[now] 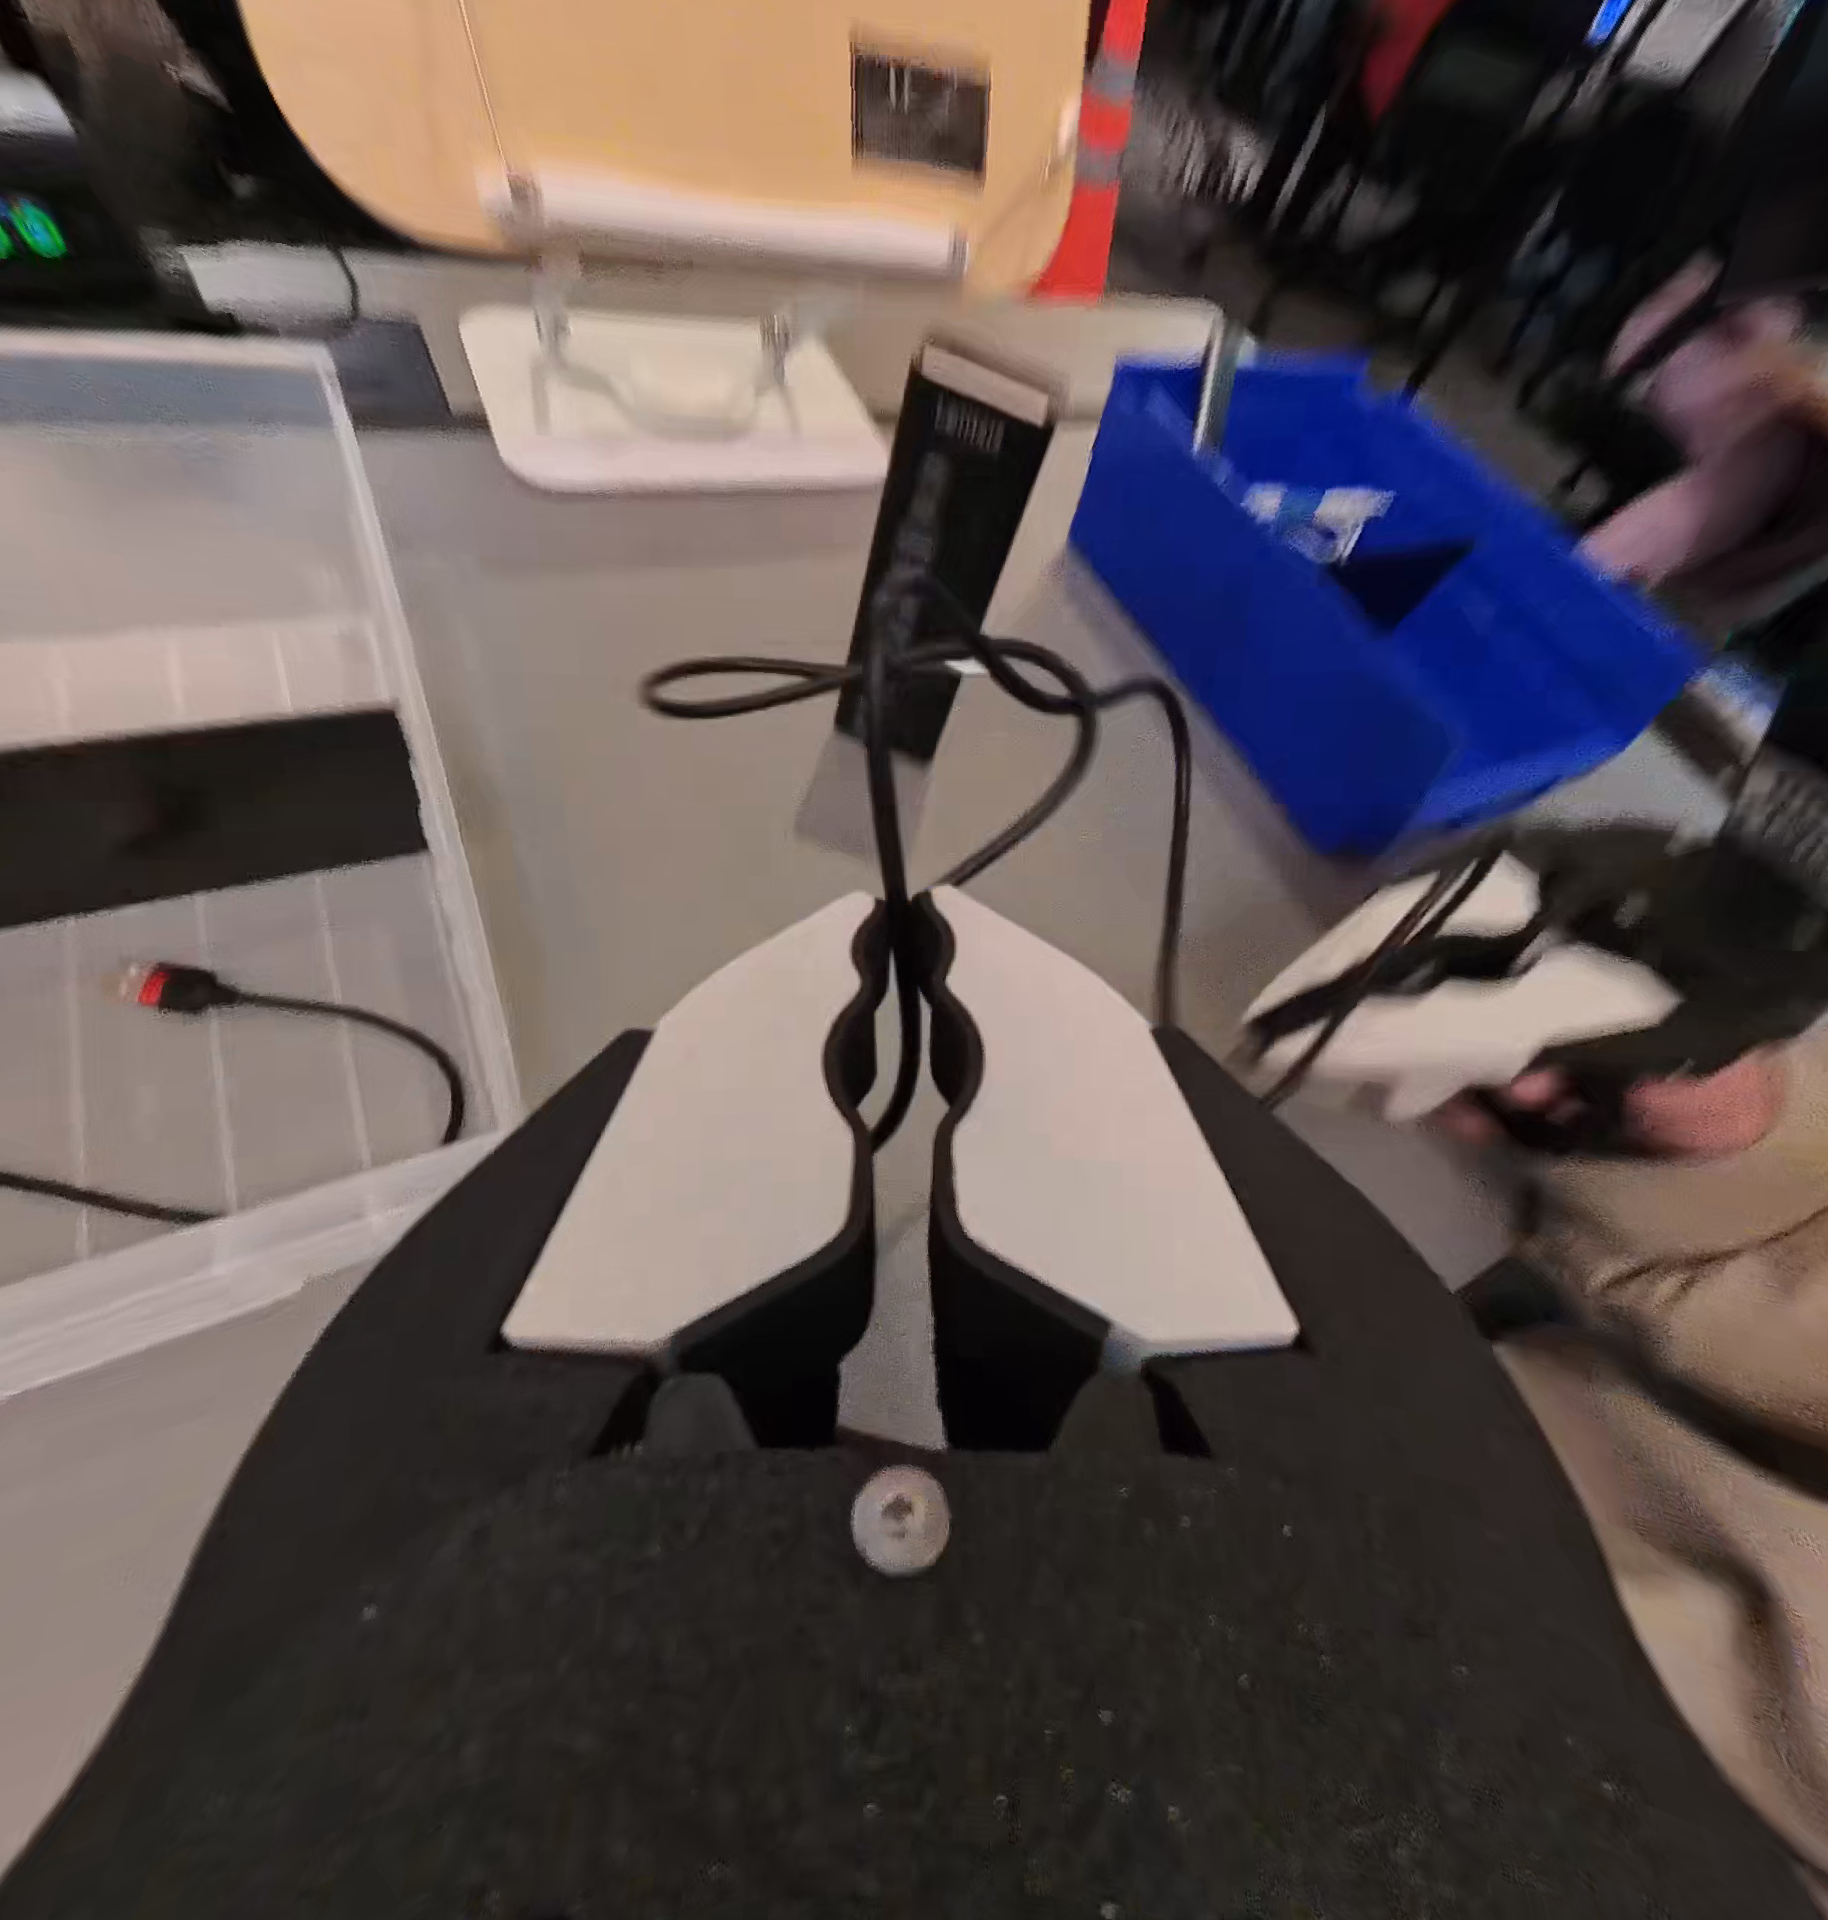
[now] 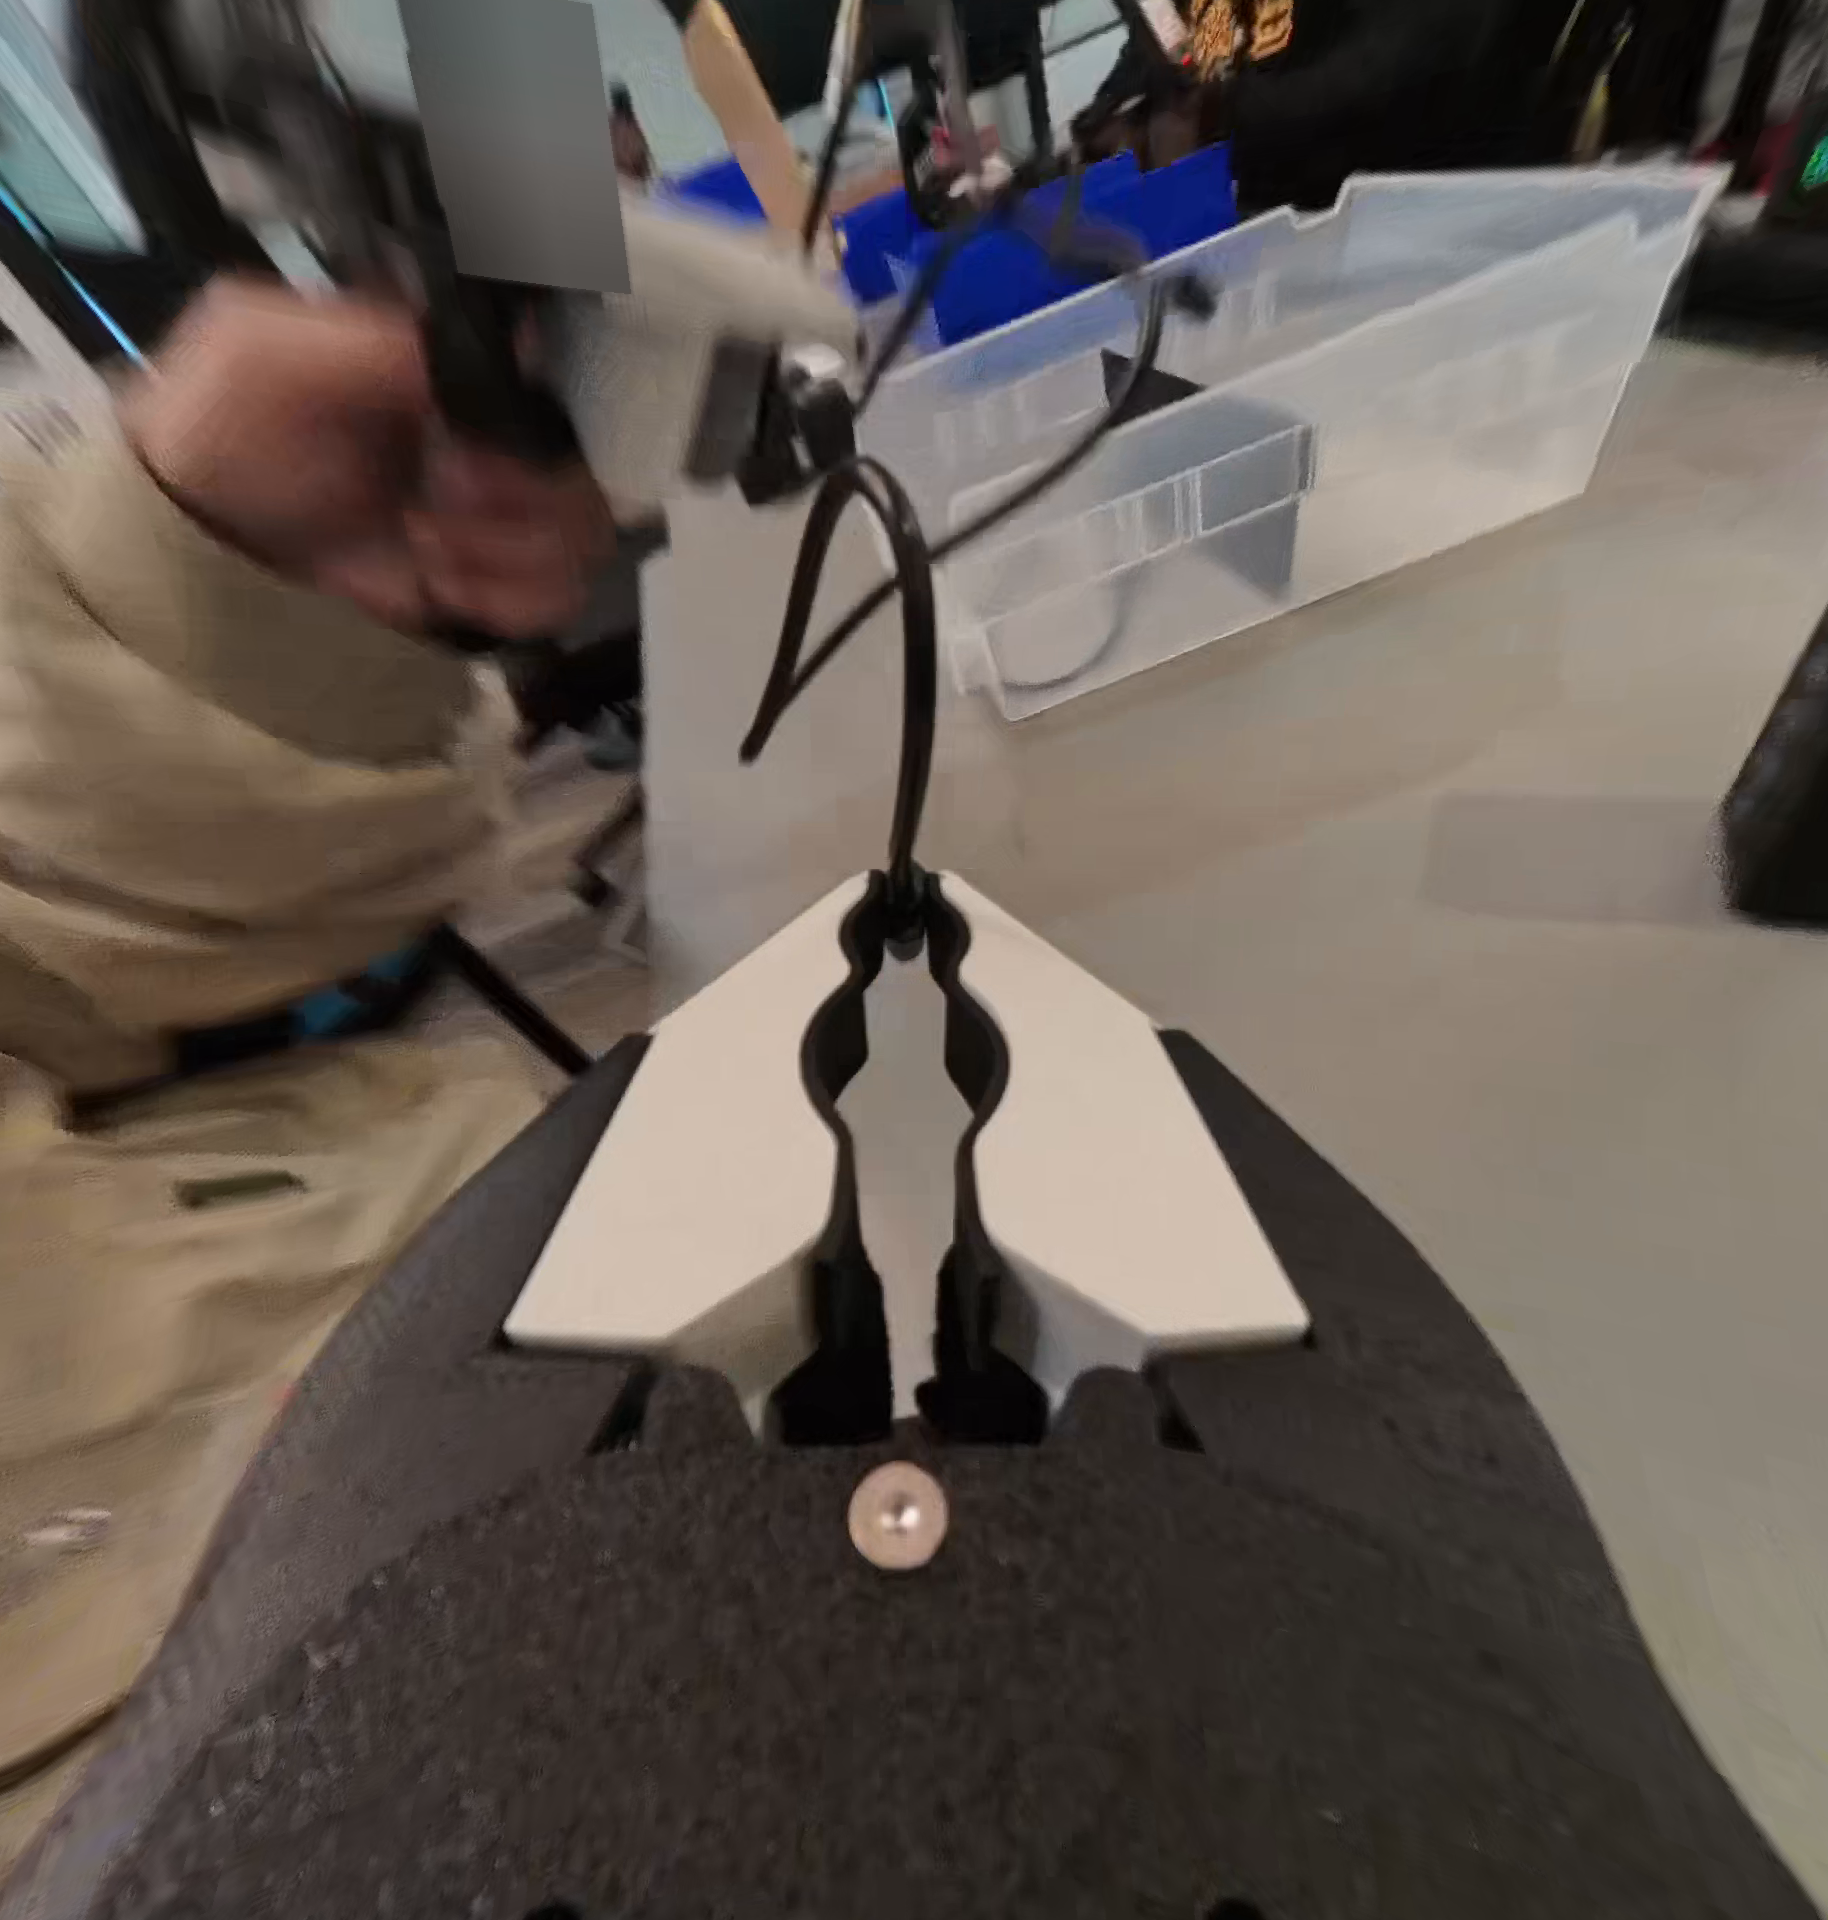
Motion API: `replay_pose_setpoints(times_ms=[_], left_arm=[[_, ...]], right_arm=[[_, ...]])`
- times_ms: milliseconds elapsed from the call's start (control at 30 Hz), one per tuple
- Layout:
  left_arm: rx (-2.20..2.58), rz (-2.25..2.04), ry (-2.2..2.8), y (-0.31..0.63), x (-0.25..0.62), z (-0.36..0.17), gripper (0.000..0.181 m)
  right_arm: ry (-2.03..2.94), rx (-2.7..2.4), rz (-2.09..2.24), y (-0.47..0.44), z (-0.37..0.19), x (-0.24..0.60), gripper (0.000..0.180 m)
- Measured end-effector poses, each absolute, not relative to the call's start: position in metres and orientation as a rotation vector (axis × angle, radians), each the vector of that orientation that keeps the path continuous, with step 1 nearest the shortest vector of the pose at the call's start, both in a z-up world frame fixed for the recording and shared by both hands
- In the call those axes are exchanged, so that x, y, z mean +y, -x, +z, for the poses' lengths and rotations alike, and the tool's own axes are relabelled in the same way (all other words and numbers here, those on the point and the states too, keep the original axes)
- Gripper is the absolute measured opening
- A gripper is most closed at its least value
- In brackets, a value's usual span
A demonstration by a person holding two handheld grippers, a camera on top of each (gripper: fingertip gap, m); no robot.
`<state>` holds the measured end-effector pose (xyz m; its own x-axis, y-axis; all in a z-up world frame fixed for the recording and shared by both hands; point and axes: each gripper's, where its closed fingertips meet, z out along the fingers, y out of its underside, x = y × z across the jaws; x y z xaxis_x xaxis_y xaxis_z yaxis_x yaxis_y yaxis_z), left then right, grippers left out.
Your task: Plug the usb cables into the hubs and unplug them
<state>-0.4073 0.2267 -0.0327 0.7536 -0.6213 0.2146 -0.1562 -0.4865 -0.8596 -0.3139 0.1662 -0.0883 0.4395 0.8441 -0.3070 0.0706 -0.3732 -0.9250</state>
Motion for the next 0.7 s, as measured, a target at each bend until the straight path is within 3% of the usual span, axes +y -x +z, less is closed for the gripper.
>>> replay_pose_setpoints(times_ms=[167,300,467,700], left_arm=[[0.741,-0.456,1.916,0.396,0.214,-0.071,0.039],[0.868,-0.62,1.647,0.36,0.163,-0.068,0.049],[0.918,-0.62,1.481,0.338,0.134,-0.066,0.035],[0.947,-0.575,1.481,0.334,0.137,-0.073,0.037]], right_arm=[[1.75,-0.507,1.59,0.31,-0.063,0.162,0.006],[1.754,-0.336,1.833,0.318,-0.061,0.159,0.006],[1.682,-0.18,2.068,0.329,-0.054,0.156,0.005],[1.705,-0.178,2.136,0.352,-0.064,0.145,0.006]])
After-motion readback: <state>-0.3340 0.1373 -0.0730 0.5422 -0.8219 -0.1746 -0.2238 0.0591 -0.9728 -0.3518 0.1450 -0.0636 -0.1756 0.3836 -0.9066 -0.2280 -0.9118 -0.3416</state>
